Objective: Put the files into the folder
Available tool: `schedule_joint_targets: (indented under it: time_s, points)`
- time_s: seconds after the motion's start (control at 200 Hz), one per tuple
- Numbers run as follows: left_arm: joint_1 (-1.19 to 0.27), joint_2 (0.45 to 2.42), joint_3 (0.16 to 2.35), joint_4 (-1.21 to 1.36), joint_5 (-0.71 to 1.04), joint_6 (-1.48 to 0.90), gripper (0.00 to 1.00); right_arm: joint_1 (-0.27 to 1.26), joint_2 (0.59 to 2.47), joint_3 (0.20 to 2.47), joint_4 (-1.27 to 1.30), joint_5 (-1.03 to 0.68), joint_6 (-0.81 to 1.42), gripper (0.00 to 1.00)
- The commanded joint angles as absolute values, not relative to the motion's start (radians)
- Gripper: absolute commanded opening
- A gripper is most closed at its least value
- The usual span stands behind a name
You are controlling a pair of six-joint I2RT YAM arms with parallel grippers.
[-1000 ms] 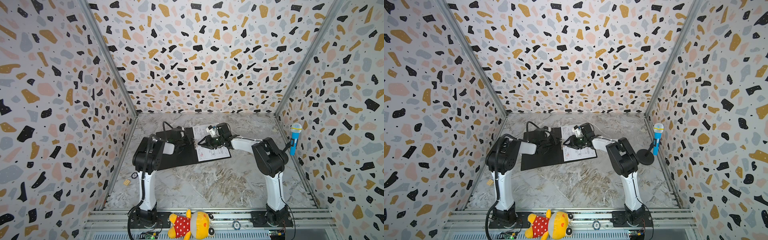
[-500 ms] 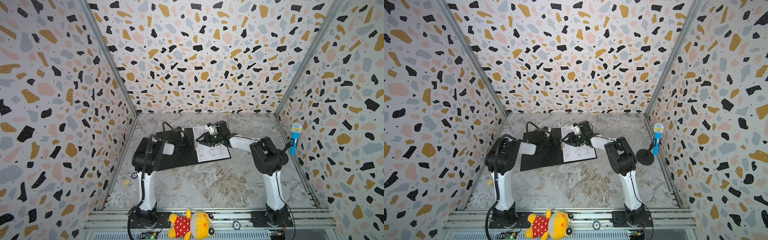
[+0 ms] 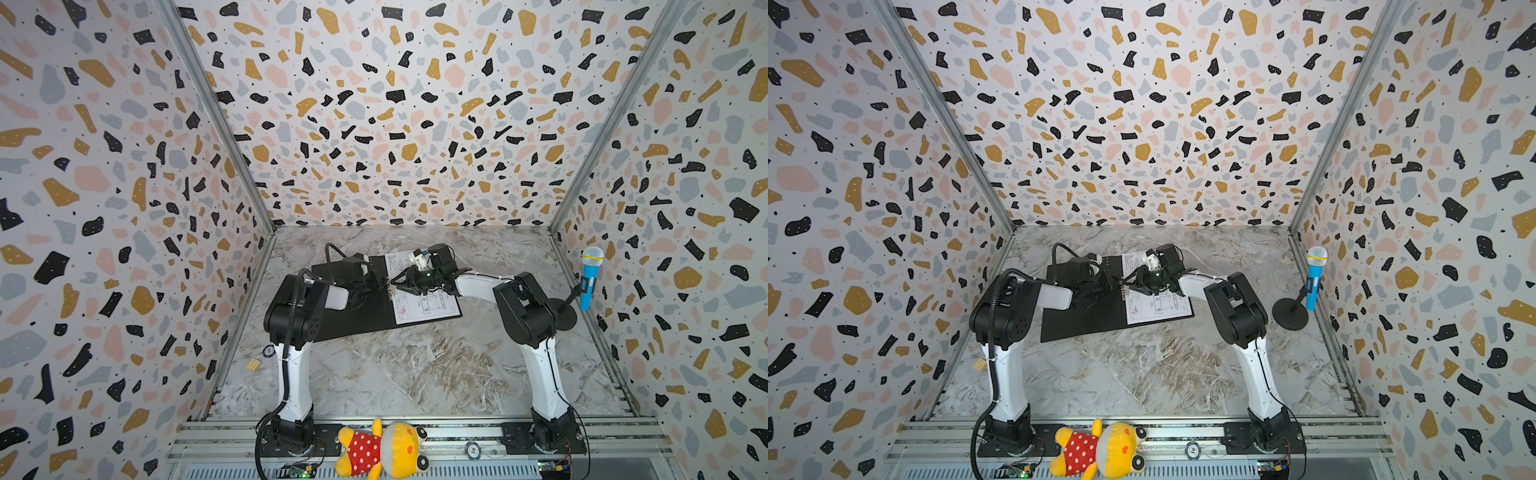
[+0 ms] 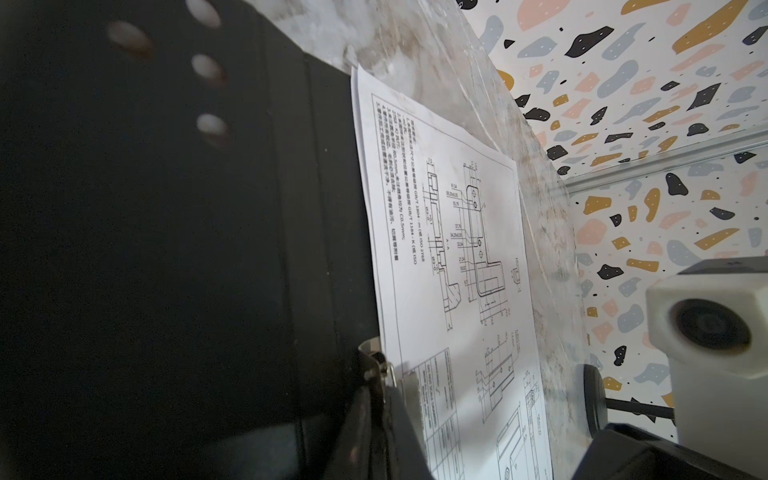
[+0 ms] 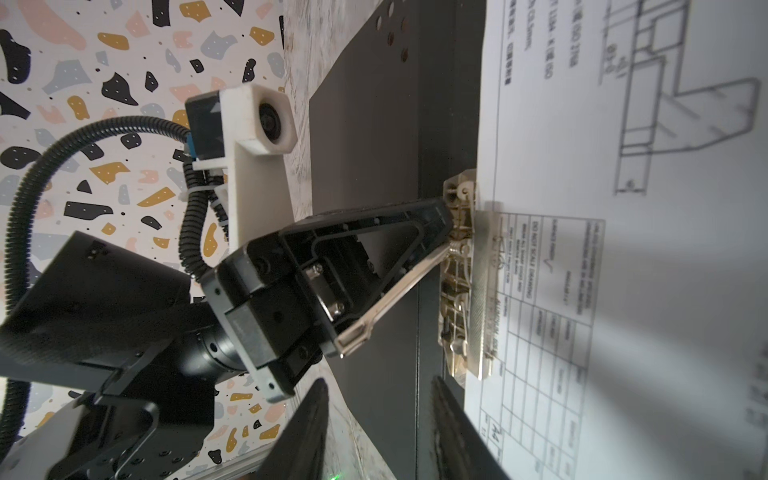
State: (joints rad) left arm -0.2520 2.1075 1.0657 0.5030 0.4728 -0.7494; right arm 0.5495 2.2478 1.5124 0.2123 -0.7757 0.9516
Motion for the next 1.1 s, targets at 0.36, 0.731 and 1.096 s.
schedule_joint_targets:
  time_s: [0.36, 0.731, 1.096]
  points:
    - [-0.258, 2.109, 1.047, 0.457, 0.471, -0.711, 0.09, 0.561, 2.268, 1.566, 0.273, -0.82, 1.023, 0.4]
    - [-0.258, 2.117, 1.049, 0.454, 0.467, -0.705, 0.09, 0.565, 2.294, 1.576, 0.296, -0.836, 1.061, 0.38]
    - [-0.258, 2.121, 1.052, 0.45, 0.469, -0.698, 0.09, 0.566, 2.312, 1.593, 0.318, -0.844, 1.082, 0.36]
